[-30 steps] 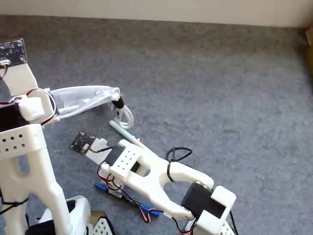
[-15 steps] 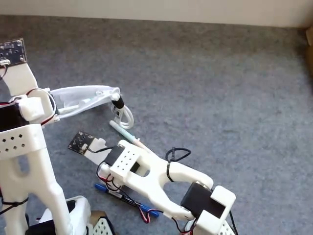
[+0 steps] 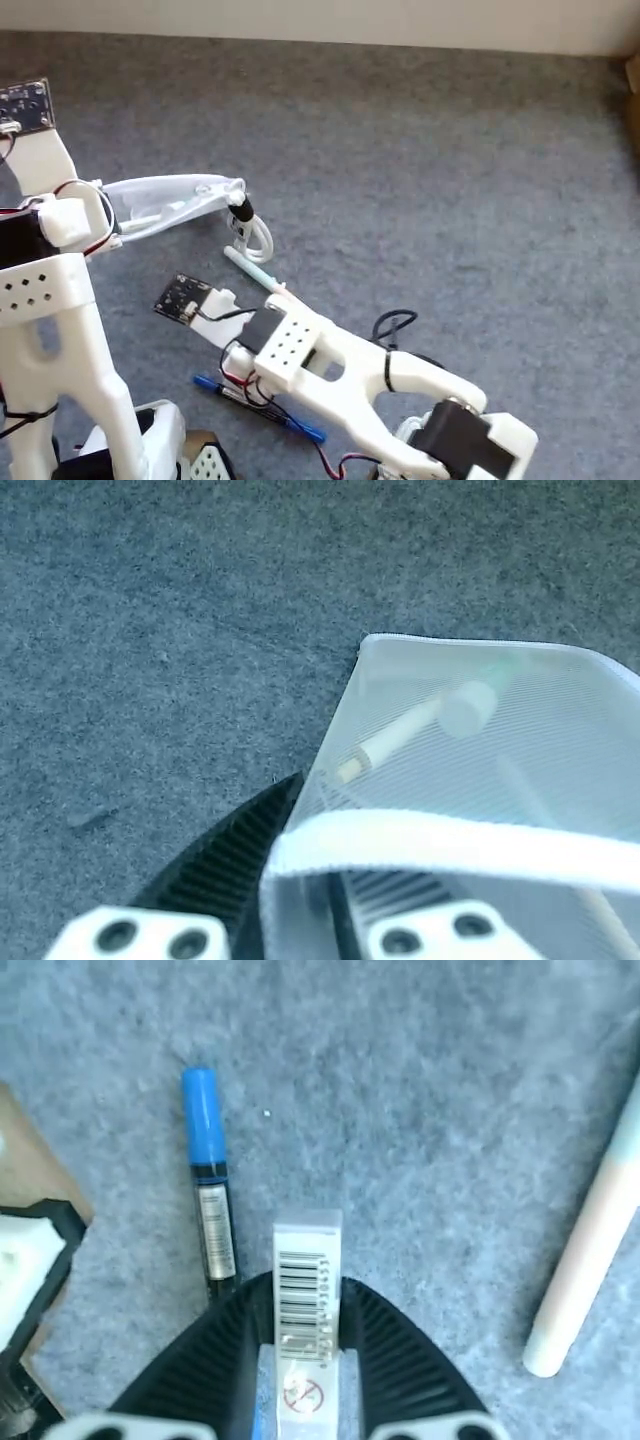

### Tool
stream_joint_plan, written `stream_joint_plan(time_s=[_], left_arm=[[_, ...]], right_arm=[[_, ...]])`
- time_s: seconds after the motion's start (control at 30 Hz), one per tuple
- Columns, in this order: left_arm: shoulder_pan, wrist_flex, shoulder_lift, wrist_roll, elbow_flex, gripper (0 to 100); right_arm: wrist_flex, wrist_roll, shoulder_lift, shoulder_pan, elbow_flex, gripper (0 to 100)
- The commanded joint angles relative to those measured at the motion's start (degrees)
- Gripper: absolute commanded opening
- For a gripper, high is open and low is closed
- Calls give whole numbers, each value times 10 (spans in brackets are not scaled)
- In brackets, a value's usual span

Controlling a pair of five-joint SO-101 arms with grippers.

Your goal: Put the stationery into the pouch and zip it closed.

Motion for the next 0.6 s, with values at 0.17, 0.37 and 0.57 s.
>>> stream_joint_plan(time_s=[0.17,0.37,0.57], left_arm=[[-12,-13,-1,4,-3,6],[13,-12,-1,4,-3,6],[17,-12,-1,4,-3,6]], right_arm=[[-16,1,-148,5,35,12],[-17,-54,-246,45,49,12],[-44,-116,-307,48,51,12]])
